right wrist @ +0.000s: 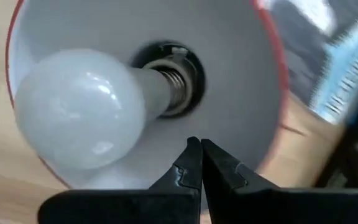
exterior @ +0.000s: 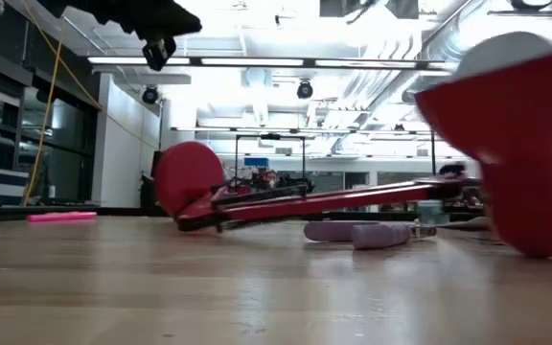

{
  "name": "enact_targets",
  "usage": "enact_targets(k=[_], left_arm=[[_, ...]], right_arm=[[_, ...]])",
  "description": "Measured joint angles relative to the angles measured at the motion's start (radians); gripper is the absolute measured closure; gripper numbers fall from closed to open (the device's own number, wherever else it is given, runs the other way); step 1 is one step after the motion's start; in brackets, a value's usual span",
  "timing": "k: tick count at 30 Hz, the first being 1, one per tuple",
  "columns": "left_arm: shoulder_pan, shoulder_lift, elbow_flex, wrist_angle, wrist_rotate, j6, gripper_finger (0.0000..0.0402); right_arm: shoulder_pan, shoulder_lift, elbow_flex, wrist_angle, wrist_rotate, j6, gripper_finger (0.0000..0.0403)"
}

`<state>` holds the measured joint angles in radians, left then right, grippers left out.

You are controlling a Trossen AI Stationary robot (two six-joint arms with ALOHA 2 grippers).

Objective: Screw lightbulb
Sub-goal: Insert the lightbulb into the desk lamp

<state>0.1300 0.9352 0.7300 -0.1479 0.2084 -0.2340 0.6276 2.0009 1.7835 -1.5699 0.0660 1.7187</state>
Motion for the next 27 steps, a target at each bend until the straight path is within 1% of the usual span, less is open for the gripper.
enact_targets(k=[5,8,10,12,14,16,18,20,23,25,26,27], left_arm=[[-0.002,0.05,0.0,0.011,-0.009,0.011,0.0401],[-0.002,0.085,0.0,0.056,-0.009,0.011,0.0401],[-0.002,0.109,0.0,0.092,-0.009,0.01,0.0402],[-0.004,0.131,0.0,0.121,-0.009,0.01,0.0401],[-0.01,0.151,0.0,0.151,-0.009,0.009,0.0402],[-0.025,0.166,0.001,0.162,0.0,0.009,0.0401],[-0.047,0.176,0.001,0.159,0.043,0.015,0.0402],[-0.074,0.177,0.0,0.158,0.087,0.033,0.0401],[-0.129,0.165,0.0,0.168,0.117,0.037,0.0402],[-0.168,0.163,0.001,0.176,0.116,0.037,0.0402],[-0.185,0.161,0.001,0.176,0.114,0.037,0.0401],[-0.202,0.161,0.001,0.174,0.109,0.037,0.0401]], right_arm=[[0.038,-0.238,-0.177,-0.006,0.032,0.168,0.0403],[0.056,-0.359,-0.269,0.001,0.059,0.248,0.0403],[0.067,-0.421,-0.307,-0.006,0.081,0.3,0.0403],[0.082,-0.454,-0.314,0.003,0.131,0.339,0.0403],[0.099,-0.466,-0.306,0.037,0.222,0.363,0.0403],[0.114,-0.469,-0.296,0.118,0.318,0.361,0.0403],[0.125,-0.46,-0.292,0.254,0.392,0.318,0.0403],[0.128,-0.435,-0.292,0.436,0.429,0.236,0.0403],[0.117,-0.376,-0.292,0.745,0.432,0.081,0.0403],[0.097,-0.332,-0.291,0.916,0.381,-0.015,0.0403],[0.085,-0.309,-0.289,0.944,0.339,-0.036,0.0403],[0.073,-0.285,-0.275,0.923,0.29,-0.037,0.0403]])
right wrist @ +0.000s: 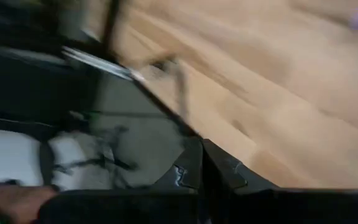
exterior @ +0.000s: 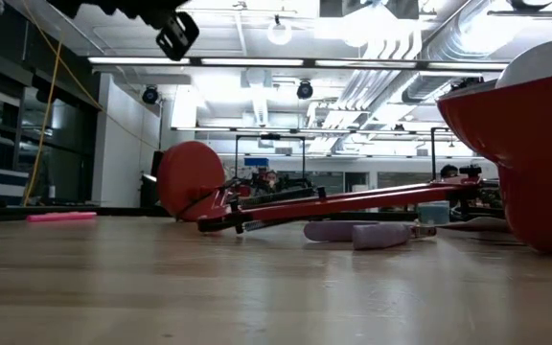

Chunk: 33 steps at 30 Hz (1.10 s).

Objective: Screw lightbulb
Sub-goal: Insert the lightbulb into the desk lamp

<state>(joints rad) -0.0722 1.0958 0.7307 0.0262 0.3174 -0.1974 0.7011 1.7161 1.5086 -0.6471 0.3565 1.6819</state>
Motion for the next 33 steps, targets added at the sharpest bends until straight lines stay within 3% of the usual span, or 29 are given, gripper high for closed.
enact_targets(k=[2,8,13,19,25,29,33], left_arm=[[-0.025,0.006,0.0,0.004,-0.016,0.016,0.0401],[-0.049,0.052,0.0,0.007,-0.12,0.094,0.0401],[-0.054,0.124,0.0,0.056,-0.116,0.093,0.0401],[-0.055,0.196,0.0,0.055,-0.121,0.06,0.0402],[-0.051,0.223,0.0,0.102,-0.136,-0.011,0.0402],[-0.051,0.219,0.0,0.146,-0.181,-0.052,0.0402],[-0.051,0.219,0.0,0.198,-0.182,-0.094,0.0402]], right_arm=[[-0.017,0.056,0.058,-0.127,-0.08,0.021,0.0403],[-0.033,0.192,0.327,-0.584,-0.05,0.018,0.0403],[-0.022,0.275,0.501,-0.856,-0.129,-0.011,0.0403],[0.002,0.291,0.504,-0.808,-0.15,-0.096,0.0403],[-0.011,0.291,0.444,-0.887,-0.18,-0.123,0.0403],[-0.047,0.291,0.438,-0.834,-0.254,-0.24,0.0403],[-0.069,0.291,0.438,-0.864,-0.256,-0.327,0.0403]])
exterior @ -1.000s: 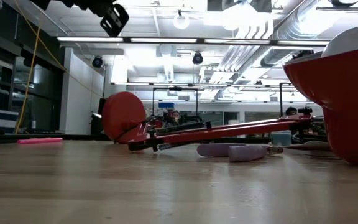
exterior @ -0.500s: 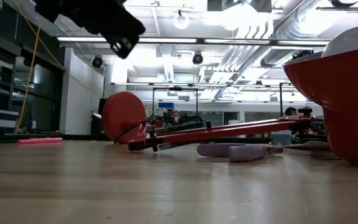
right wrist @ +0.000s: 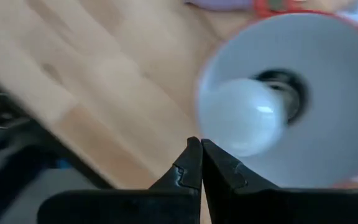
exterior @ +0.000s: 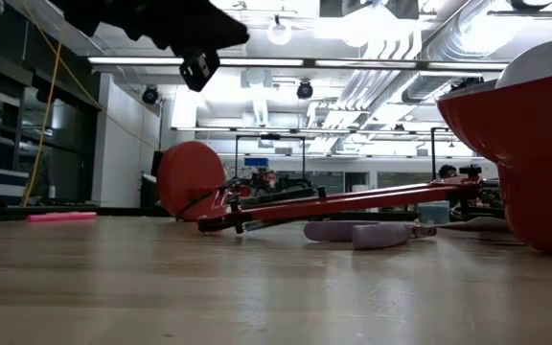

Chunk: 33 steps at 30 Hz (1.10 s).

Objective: Screw lightbulb
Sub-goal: Insert the lightbulb into the desk lamp

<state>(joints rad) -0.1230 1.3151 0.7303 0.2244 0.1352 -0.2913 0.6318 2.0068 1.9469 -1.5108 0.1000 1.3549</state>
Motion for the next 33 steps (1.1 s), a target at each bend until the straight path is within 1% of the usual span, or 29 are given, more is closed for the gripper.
enact_targets(k=[2,4,10,15,28,33], left_arm=[[0.0,0.0,0.0,0.007,0.0,-0.024,0.0401],[0.0,0.0,0.0,0.01,0.0,-0.056,0.0401],[0.001,0.0,0.0,0.015,0.001,-0.126,0.0401],[0.001,0.0,0.0,0.02,0.002,-0.144,0.0402],[0.006,0.0,0.0,0.023,-0.011,-0.144,0.0401],[0.008,0.0,0.0,0.023,-0.011,-0.142,0.0401]], right_arm=[[-0.008,-0.001,-0.008,-0.041,-0.001,-0.02,0.0403],[-0.011,-0.001,-0.021,-0.025,-0.004,-0.025,0.0403],[-0.003,-0.001,-0.085,0.175,-0.001,-0.054,0.0403],[-0.003,0.0,-0.134,0.119,-0.007,-0.05,0.0403],[-0.011,-0.011,-0.136,0.065,-0.002,-0.055,0.0403],[-0.025,-0.039,-0.136,-0.001,0.022,-0.053,0.0403]])
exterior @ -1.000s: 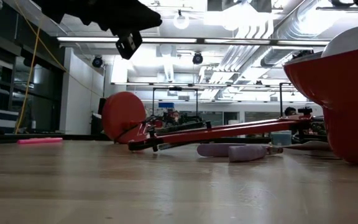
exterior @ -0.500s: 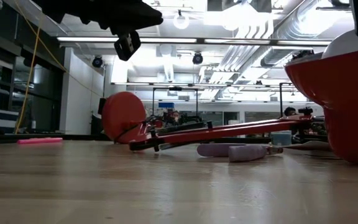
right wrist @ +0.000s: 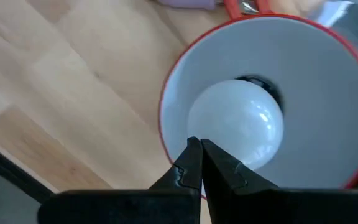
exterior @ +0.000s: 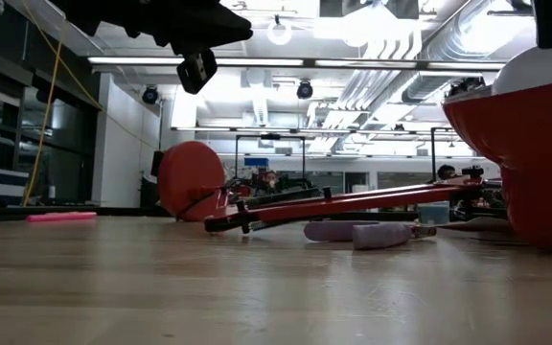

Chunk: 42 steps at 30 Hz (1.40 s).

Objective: Screw lightbulb
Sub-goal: Insert the lightbulb into the desk lamp

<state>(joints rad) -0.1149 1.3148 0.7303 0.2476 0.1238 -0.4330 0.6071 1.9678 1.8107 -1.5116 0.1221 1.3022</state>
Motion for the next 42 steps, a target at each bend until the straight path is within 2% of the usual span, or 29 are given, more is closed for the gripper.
enact_targets(k=[6,21,28,34,38,42], left_arm=[[0.003,0.0,0.0,0.0,0.0,-0.001,0.0402],[0.006,-0.002,0.0,0.005,-0.003,0.026,0.0402],[0.06,-0.04,0.0,0.011,0.0,0.073,0.0401],[0.109,-0.053,0.036,0.005,0.004,0.152,0.0401],[0.122,-0.054,0.061,0.006,0.021,0.233,0.0402],[0.122,-0.053,0.07,-0.002,0.024,0.285,0.0402]], right_arm=[[-0.008,-0.009,0.0,-0.06,-0.014,-0.017,0.0403],[-0.006,-0.017,0.0,-0.059,0.015,0.035,0.0403],[0.02,-0.087,0.0,-0.059,0.09,0.162,0.0403],[0.039,-0.112,0.0,-0.027,0.073,0.171,0.0401],[0.027,-0.108,0.0,0.022,0.018,0.112,0.0372],[0.007,-0.107,0.0,0.029,-0.018,0.048,0.0307]])
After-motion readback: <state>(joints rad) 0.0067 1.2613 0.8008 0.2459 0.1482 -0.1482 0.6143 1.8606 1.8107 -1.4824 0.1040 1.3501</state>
